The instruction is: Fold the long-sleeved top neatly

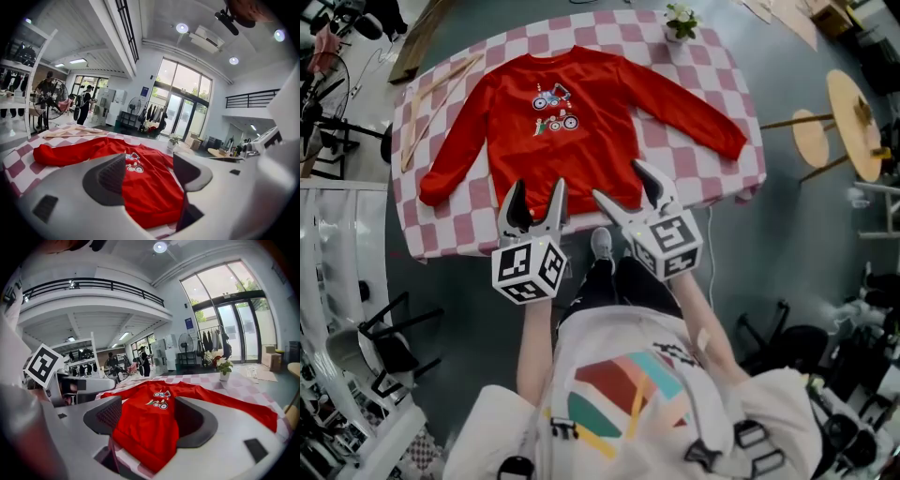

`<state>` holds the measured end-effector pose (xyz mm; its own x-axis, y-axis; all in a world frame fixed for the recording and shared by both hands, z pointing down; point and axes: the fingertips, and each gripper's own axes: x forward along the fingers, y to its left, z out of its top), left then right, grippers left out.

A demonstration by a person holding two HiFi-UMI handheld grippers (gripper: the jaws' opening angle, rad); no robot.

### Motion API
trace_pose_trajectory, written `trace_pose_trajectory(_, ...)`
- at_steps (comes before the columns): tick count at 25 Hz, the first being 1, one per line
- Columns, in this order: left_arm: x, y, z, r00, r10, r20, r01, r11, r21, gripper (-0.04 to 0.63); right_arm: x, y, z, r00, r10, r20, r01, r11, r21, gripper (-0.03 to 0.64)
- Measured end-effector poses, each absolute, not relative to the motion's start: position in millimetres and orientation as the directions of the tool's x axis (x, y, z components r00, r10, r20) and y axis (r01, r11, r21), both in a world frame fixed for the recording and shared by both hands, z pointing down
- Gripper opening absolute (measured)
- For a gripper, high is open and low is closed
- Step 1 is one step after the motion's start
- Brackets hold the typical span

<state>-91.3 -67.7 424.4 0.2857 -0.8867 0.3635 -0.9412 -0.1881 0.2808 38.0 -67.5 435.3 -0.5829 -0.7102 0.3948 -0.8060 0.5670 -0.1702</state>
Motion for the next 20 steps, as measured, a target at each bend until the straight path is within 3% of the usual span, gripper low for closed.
trace_pose_trajectory(14,-112,-68,409,0.091,-0.927,0.365,-0.968,0.005,0.253,0.295,61,-100,419,-0.641,-0.692,0.333,-0.766,0.607,-0.212,0.336)
trace_pose_trajectory(20,-147,-58,417,0.011,-0.935,0.355,-0.910,0.138,0.392,0.295,22,-95,409,-0.719,-0.629,0.295,-0.692,0.690,-0.215,0.336)
